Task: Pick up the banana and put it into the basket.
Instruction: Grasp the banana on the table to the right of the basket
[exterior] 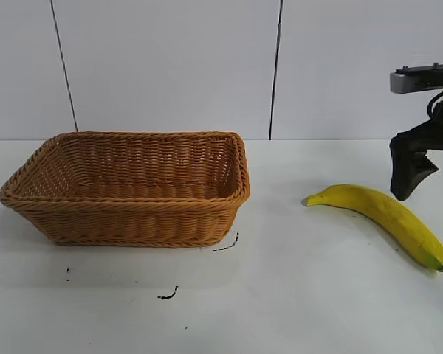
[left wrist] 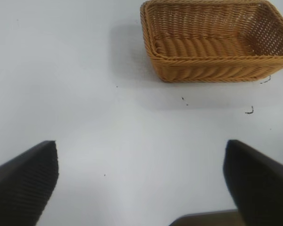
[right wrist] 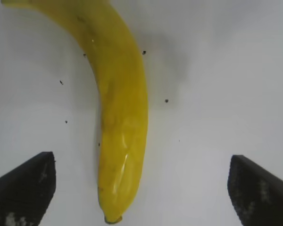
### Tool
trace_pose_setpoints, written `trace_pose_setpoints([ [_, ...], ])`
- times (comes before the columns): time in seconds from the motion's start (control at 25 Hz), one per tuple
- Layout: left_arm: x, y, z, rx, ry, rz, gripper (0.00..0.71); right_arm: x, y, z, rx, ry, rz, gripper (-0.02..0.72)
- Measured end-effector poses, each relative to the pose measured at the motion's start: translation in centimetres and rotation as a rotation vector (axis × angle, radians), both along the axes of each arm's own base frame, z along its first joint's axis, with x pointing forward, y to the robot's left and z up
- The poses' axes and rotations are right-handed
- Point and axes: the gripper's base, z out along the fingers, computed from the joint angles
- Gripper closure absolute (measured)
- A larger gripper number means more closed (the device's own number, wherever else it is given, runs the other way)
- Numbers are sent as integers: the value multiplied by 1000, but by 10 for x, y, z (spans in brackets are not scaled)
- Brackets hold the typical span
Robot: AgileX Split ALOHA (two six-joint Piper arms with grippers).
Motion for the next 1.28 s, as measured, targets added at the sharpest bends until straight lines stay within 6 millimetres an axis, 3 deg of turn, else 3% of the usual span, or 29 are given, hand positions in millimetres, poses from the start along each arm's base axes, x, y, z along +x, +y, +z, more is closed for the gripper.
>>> trace_pose_setpoints([
  [0.4,0,0,0,0,0,0,20,4,5,-3,50,-30,16,11],
  [0.68,0,0,0,0,0,0,20,6,37,-3,16,-66,120,11],
  [0.88,0,0,0,0,0,0,20,8,35,-5,-17,-77,91,11],
  [1.0,0,0,0,0,0,0,20,10,33,-15,-33,-54,84,11],
  [1.28,0,0,0,0,0,0,20,19,33,-57,-42,-29,78,11],
])
